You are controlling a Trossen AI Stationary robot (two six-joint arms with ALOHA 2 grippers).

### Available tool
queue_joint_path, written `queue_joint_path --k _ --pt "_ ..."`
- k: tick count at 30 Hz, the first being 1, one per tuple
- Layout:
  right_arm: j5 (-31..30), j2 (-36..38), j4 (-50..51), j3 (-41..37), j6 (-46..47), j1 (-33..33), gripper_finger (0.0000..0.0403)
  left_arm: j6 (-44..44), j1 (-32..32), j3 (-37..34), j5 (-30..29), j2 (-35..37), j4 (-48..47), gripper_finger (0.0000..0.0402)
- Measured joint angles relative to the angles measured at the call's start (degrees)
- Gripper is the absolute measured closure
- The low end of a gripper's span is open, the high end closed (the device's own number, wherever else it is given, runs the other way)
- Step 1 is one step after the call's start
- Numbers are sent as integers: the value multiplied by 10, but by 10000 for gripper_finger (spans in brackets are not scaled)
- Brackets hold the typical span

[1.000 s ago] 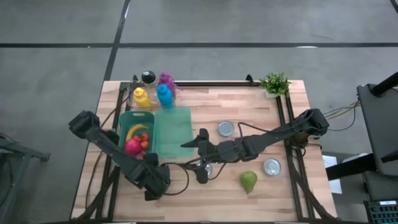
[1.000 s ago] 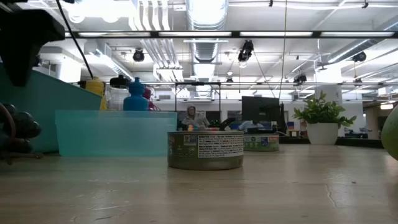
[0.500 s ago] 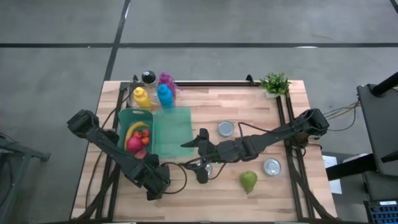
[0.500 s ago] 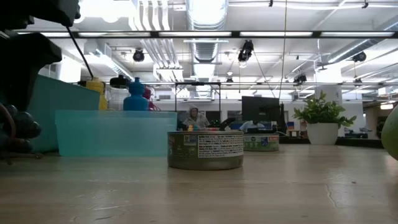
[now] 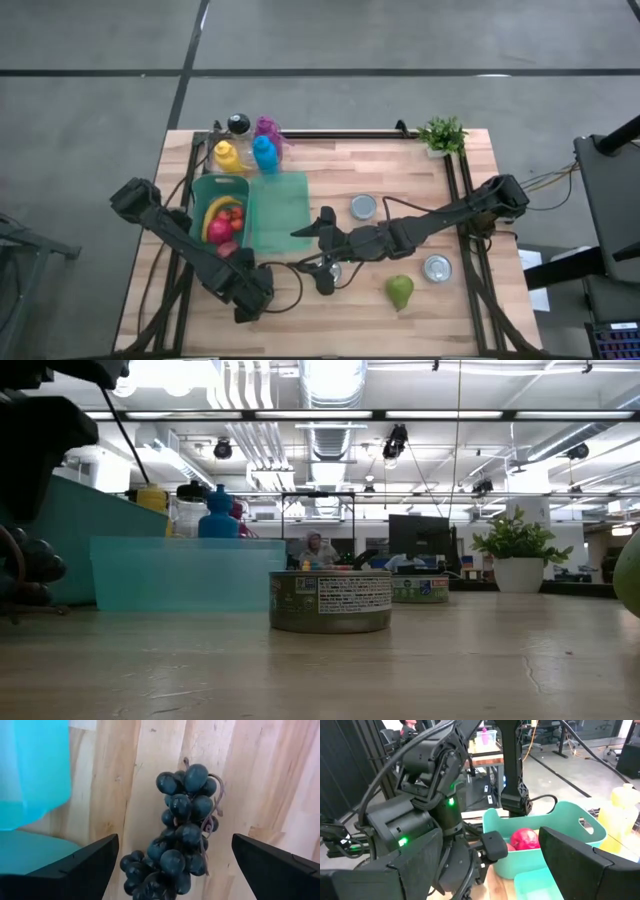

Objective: Pick & Place Food Item
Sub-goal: Put the grapes into the green bin

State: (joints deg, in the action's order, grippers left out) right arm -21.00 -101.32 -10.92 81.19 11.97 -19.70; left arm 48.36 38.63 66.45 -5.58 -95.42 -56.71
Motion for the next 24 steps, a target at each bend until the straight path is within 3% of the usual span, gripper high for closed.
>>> queue_joint_path --k 14,24 --pt "0 0 0 0 0 0 74 -148 -4 36 -25 1 25 9" --pt "0 0 0 0 0 0 74 -194 -13 33 -23 -40 45 9"
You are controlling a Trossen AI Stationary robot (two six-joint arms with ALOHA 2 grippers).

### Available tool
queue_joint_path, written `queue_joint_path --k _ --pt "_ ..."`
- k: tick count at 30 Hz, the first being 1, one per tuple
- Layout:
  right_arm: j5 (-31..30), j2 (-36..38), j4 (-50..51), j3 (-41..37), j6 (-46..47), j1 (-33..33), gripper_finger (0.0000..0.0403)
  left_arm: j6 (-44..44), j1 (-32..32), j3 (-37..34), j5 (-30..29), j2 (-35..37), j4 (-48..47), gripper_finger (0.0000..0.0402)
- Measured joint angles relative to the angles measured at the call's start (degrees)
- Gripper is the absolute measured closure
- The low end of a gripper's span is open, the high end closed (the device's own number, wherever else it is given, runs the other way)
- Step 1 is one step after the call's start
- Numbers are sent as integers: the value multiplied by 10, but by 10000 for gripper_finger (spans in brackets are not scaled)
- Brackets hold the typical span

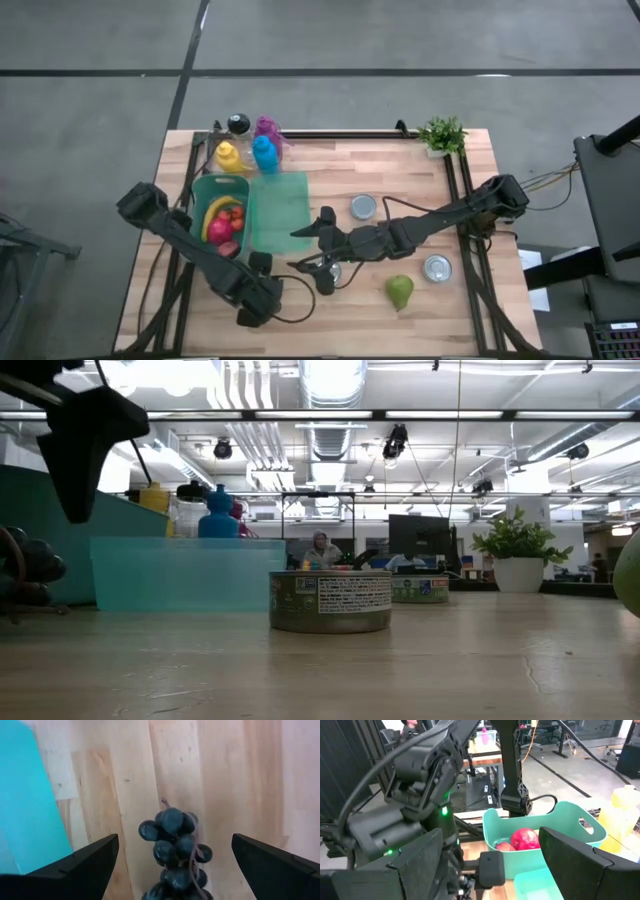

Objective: Pick & Place Food Item
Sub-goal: Put the grapes into the green bin

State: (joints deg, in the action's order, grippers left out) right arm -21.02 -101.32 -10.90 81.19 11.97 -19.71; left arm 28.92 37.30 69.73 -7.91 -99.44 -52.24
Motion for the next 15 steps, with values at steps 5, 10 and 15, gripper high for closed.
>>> queue_joint_path --k 5,10,15 --pt "0 0 0 0 0 0 74 0 -4 0 0 -4 4 9" --pt "0 0 0 0 0 0 74 -23 -2 0 9 -2 47 9" --pt "0 0 0 0 0 0 74 -52 -2 0 37 -4 44 9"
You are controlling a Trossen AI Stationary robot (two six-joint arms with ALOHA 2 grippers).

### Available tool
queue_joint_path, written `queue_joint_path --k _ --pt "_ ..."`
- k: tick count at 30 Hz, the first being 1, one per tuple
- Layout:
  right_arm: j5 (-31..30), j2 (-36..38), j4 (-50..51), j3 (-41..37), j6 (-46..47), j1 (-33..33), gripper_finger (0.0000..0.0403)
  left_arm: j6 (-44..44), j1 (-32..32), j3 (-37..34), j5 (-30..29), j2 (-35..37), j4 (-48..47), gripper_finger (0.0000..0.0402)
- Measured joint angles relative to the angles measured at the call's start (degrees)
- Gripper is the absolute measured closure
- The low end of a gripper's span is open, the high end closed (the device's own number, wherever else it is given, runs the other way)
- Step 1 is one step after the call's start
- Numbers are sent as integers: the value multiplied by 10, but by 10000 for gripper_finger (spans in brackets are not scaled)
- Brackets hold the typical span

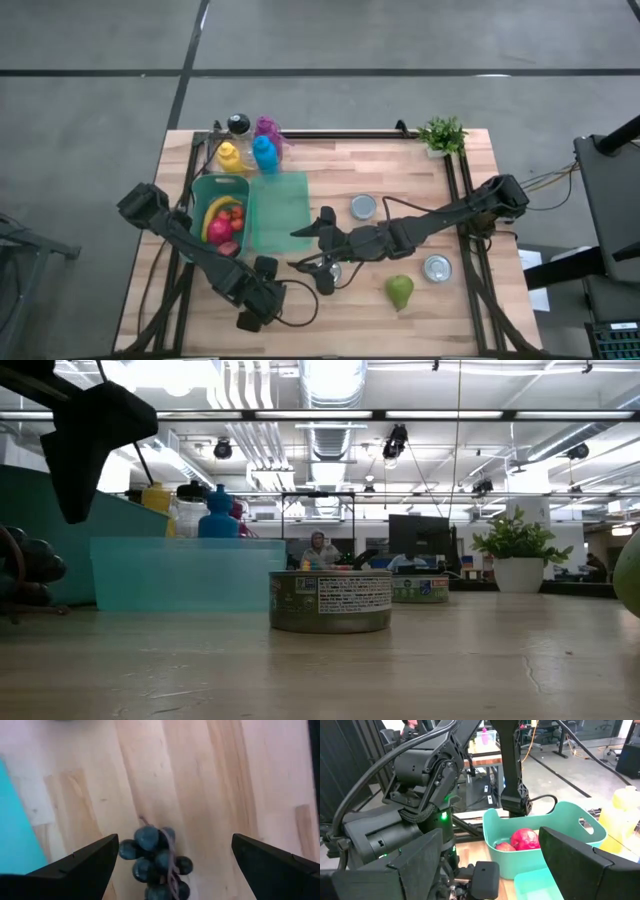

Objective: Pick & Place Food Item
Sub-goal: Put the grapes into the green bin

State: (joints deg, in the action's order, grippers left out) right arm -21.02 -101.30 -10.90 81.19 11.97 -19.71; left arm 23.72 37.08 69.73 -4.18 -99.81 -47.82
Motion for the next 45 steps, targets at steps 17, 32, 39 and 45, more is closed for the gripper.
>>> queue_joint_path --k 17,32,39,45 --pt "0 0 0 0 0 0 74 -29 -2 0 6 0 -28 9" --pt "0 0 0 0 0 0 74 -25 -6 -57 57 -2 3 9" --pt "0 0 0 0 0 0 74 -25 -8 -87 57 -2 -1 9" --pt "0 0 0 0 0 0 74 -25 -10 -91 57 -2 -2 13"
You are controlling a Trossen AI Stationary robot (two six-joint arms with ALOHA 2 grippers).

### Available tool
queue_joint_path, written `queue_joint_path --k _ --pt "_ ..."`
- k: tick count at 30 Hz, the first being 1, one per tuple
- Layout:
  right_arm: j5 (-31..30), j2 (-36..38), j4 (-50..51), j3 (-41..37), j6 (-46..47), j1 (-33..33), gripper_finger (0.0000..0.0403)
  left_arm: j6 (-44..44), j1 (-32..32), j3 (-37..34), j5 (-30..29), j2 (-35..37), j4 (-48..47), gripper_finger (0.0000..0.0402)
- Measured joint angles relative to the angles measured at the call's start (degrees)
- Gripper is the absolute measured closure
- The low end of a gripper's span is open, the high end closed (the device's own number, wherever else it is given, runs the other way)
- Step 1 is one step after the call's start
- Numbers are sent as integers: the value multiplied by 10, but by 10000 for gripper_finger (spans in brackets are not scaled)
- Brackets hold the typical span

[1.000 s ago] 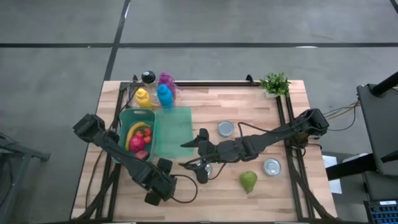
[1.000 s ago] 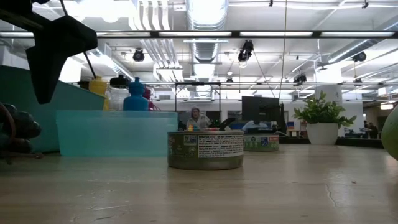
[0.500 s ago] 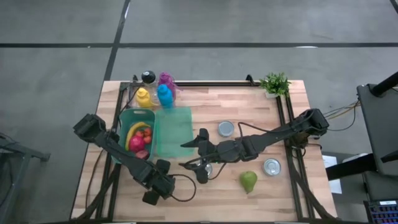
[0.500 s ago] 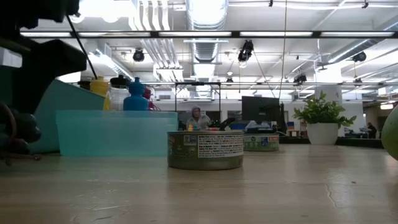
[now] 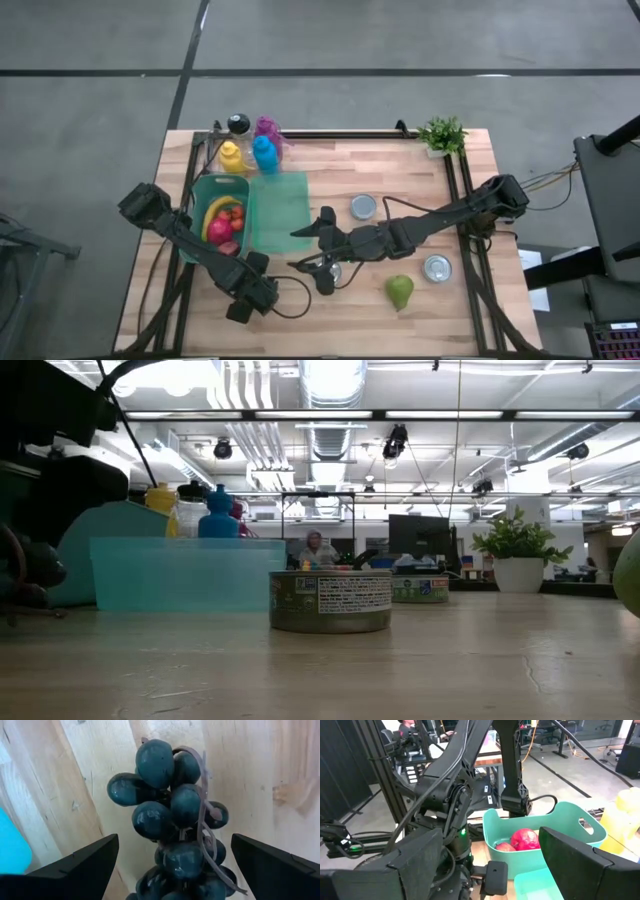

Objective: Pick & Place Food Item
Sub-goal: Put the grapes into the green bin

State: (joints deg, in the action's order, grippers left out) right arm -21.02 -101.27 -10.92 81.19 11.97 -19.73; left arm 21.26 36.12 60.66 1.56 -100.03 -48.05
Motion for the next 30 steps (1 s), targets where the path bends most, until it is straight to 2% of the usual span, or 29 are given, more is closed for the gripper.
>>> queue_joint_path --k 3,15,24,30 --pt "0 0 0 0 0 0 74 2 -1 0 0 0 0 33" --pt "0 0 0 0 0 0 74 17 -3 -10 0 0 4 164" --pt "0 0 0 0 0 0 74 17 -3 -5 0 1 11 238" --pt "0 0 0 0 0 0 74 17 -3 -6 0 1 15 271"
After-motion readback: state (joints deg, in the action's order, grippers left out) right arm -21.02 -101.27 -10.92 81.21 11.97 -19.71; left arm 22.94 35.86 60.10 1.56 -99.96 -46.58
